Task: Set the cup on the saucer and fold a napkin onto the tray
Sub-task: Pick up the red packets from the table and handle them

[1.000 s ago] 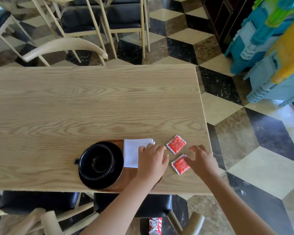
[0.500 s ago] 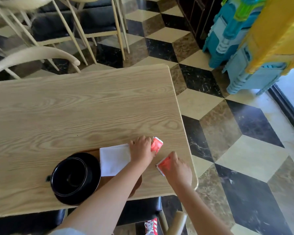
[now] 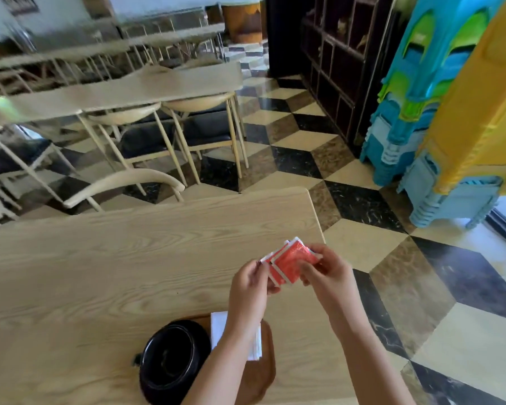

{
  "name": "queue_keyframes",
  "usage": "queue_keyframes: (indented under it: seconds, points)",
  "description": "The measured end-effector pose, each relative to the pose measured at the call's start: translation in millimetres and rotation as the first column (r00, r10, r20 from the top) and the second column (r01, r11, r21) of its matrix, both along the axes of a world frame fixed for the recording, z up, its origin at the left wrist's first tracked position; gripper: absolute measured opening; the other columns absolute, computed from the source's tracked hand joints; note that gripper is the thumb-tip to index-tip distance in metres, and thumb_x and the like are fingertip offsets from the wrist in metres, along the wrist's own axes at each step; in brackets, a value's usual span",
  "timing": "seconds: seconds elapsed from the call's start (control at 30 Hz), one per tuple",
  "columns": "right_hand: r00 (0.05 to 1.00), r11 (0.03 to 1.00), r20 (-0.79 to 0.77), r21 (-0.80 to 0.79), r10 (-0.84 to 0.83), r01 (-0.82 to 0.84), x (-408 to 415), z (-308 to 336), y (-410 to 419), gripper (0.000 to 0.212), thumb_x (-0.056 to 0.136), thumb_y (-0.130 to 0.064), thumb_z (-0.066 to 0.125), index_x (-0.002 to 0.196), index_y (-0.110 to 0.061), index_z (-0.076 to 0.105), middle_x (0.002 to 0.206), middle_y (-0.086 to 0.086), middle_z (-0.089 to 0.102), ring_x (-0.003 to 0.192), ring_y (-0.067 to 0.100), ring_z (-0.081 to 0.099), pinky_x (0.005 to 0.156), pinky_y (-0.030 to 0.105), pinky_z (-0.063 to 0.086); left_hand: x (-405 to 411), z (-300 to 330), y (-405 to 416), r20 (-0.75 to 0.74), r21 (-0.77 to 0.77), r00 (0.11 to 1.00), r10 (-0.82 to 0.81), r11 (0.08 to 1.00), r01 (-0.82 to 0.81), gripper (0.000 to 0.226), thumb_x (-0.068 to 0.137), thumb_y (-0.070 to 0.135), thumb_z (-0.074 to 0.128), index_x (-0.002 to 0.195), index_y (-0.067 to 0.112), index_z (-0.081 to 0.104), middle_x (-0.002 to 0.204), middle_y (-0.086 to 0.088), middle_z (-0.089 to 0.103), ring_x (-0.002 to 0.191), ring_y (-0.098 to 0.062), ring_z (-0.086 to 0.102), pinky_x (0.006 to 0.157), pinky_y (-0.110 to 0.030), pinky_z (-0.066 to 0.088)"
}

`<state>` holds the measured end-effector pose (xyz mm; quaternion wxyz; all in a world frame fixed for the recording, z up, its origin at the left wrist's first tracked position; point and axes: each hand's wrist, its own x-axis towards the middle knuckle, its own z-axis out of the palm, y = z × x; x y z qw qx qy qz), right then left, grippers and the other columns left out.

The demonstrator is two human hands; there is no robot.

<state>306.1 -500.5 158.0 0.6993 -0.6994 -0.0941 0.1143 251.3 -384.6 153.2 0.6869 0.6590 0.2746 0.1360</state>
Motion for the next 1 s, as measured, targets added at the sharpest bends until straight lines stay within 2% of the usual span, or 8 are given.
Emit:
queue_keyframes:
  seconds: [0.17, 0.27, 0.37, 0.5, 0.6, 0.7, 0.83, 1.0]
  points:
    - [0.985, 0.998, 0.168, 0.045, 0.033, -0.041, -22, 53, 23, 0.032, 0.076, 0.001, 0.066, 0.092, -0.027, 0.063, 0.071, -0.002, 0.069, 0.06, 0.009, 0.063, 0.054, 0.019, 0.049, -34, 64, 11, 0.212, 0.079, 0.977, -0.032, 0.997, 0.016, 0.009, 0.088, 0.005, 0.058, 0.089, 0.005, 0.068, 0.078, -0.009, 0.074, 0.07, -0.012, 0.069, 0.061, -0.018, 0.054]
    - [0.988, 0.996, 0.157, 0.094, -0.002, -0.013, -39, 70, 32, 0.041, 0.075, -0.003, 0.07, 0.096, -0.035, 0.059, 0.073, -0.001, 0.059, 0.066, 0.015, 0.066, 0.058, 0.021, 0.049, -54, 83, 17, 0.273, 0.175, 0.96, -0.056, 0.985, 0.008, 0.012, 0.088, 0.002, 0.057, 0.088, 0.008, 0.068, 0.074, -0.003, 0.074, 0.068, -0.007, 0.067, 0.063, -0.017, 0.052]
    - [0.993, 0.991, 0.118, 0.129, 0.021, -0.037, -52, 84, 38, 0.037, 0.078, -0.01, 0.071, 0.101, -0.036, 0.059, 0.081, -0.003, 0.06, 0.067, 0.006, 0.064, 0.059, 0.016, 0.048, -69, 94, 29, 0.295, 0.23, 0.955, -0.023, 0.972, -0.048, 0.013, 0.088, 0.008, 0.059, 0.086, 0.015, 0.07, 0.076, 0.001, 0.074, 0.07, -0.007, 0.068, 0.064, -0.017, 0.052]
    - [0.981, 0.979, 0.125, 0.127, 0.145, -0.161, -63, 101, 47, 0.007, 0.08, -0.012, 0.067, 0.082, -0.018, 0.069, 0.075, 0.002, 0.073, 0.067, 0.011, 0.066, 0.056, 0.017, 0.051, -77, 108, 41, 0.292, 0.272, 0.956, 0.0, 0.959, -0.084, 0.015, 0.088, 0.013, 0.059, 0.088, 0.025, 0.068, 0.084, 0.005, 0.075, 0.079, -0.009, 0.07, 0.067, -0.02, 0.055]
    - [0.98, 0.977, 0.151, 0.151, 0.127, -0.149, -65, 113, 56, 0.01, 0.081, -0.007, 0.066, 0.078, -0.017, 0.067, 0.068, 0.0, 0.072, 0.063, 0.006, 0.065, 0.055, 0.014, 0.051, -77, 120, 47, 0.261, 0.336, 0.965, 0.033, 0.934, -0.123, 0.016, 0.087, 0.018, 0.061, 0.096, 0.032, 0.063, 0.09, 0.01, 0.072, 0.084, -0.006, 0.067, 0.067, -0.017, 0.053]
    - [0.963, 0.994, 0.268, 0.109, -0.007, -0.023, -65, 122, 63, 0.014, 0.08, -0.006, 0.066, 0.078, -0.019, 0.064, 0.068, -0.003, 0.068, 0.062, 0.005, 0.063, 0.059, 0.022, 0.053, -81, 127, 52, 0.312, 0.419, 0.927, 0.208, 0.845, -0.331, 0.024, 0.083, 0.029, 0.065, 0.105, 0.025, 0.058, 0.094, 0.011, 0.065, 0.085, 0.0, 0.063, 0.069, -0.011, 0.047]
    - [0.739, 0.982, 0.655, 0.023, -0.155, 0.186, -78, 128, 74, 0.013, 0.079, -0.011, 0.069, 0.085, -0.02, 0.061, 0.081, -0.01, 0.059, 0.072, 0.004, 0.057, 0.062, 0.012, 0.045, -89, 140, 37, 0.421, 0.314, 0.898, 0.128, 0.909, -0.276, 0.023, 0.073, 0.045, 0.066, 0.083, 0.024, 0.067, 0.08, 0.005, 0.072, 0.08, -0.008, 0.067, 0.07, -0.023, 0.053]
    - [0.45, 0.972, 0.887, -0.002, -0.107, 0.234, -99, 117, 84, 0.021, 0.074, 0.002, 0.069, 0.094, -0.004, 0.065, 0.09, 0.007, 0.06, 0.081, 0.02, 0.054, 0.072, 0.02, 0.041, -91, 144, 33, 0.484, 0.166, 0.853, 0.197, 0.936, -0.311, 0.01, 0.084, 0.02, 0.064, 0.076, 0.018, 0.07, 0.074, 0.0, 0.074, 0.074, -0.015, 0.07, 0.071, -0.032, 0.055]
